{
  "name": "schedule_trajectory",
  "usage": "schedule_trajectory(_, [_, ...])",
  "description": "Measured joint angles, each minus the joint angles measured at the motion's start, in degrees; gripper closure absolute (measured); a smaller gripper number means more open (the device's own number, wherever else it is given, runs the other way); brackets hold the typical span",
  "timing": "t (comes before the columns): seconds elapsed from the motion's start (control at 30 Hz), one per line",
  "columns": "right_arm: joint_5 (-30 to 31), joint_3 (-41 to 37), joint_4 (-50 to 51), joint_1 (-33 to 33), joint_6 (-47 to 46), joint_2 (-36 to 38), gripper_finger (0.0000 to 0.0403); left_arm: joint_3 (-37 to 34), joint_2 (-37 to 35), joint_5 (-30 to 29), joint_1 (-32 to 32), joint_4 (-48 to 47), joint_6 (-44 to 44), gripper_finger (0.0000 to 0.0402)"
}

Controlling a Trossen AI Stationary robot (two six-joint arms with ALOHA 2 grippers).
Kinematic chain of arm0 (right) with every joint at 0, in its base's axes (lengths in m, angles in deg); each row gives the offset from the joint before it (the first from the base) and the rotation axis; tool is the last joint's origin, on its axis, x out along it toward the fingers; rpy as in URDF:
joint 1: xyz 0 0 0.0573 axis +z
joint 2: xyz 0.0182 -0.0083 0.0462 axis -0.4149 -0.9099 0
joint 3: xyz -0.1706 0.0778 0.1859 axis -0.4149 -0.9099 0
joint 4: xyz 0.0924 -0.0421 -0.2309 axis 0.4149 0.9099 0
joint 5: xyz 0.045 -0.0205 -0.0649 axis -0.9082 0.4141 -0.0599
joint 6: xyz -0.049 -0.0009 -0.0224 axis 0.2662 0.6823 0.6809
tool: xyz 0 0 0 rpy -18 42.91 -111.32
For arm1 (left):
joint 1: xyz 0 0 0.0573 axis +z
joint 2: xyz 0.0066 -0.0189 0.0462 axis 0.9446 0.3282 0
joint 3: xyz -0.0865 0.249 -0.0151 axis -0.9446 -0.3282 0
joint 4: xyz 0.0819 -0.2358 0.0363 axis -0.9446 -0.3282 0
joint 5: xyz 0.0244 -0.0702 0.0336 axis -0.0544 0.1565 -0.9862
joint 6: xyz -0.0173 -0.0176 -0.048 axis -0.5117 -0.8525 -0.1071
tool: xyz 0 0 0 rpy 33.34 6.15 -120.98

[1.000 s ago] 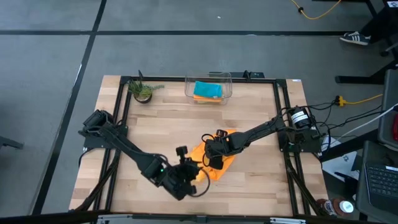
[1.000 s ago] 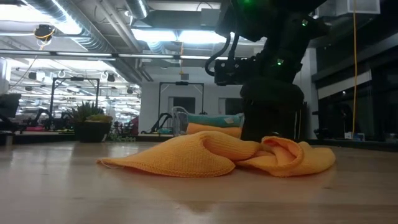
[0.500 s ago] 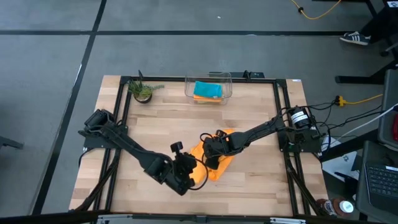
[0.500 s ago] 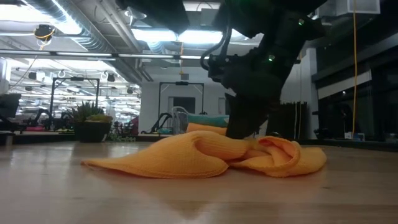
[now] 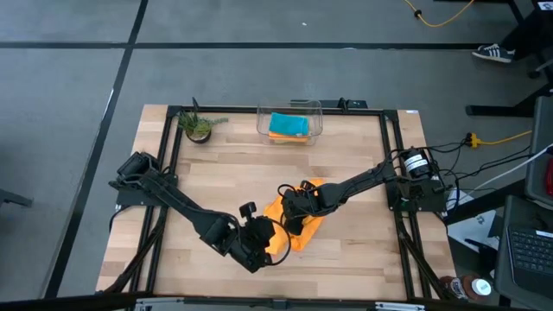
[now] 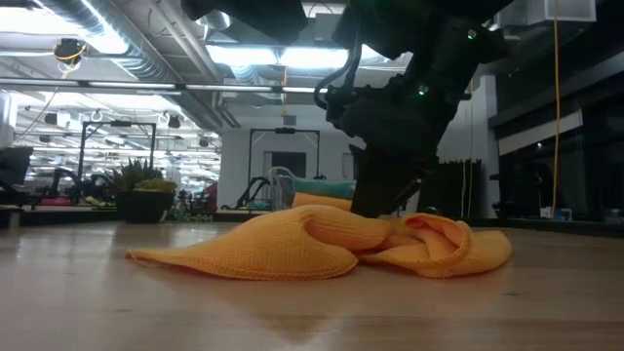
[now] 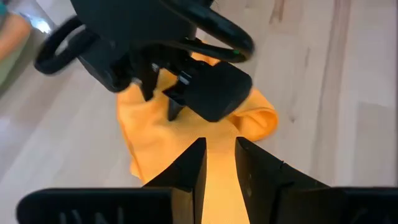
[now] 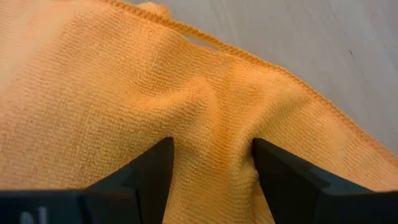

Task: Fold microfiber towels
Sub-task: Fold the orange microfiber cloth

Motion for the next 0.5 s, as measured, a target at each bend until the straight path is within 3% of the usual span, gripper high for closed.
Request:
schedule_trajectory(0.23, [-0.85,3.35,2.81,0.00,1.79,0.00,0.0182,0.00,0.00,-0.23,0.89,-0.08,1.13,0.0324])
schedule_trajectory(0.4, [-0.84,8.74,11.90,0.37,3.72,0.00,0.0182,0.00,-0.02,-2.30,1.08,-1.07,-0.48,0.0323])
schedule_trajectory(0.5, [-0.47,11.94,19.68,1.07,5.57,0.00,0.0188,0.00,-0.02,-0.20,1.06,-2.50,-2.90,0.0314])
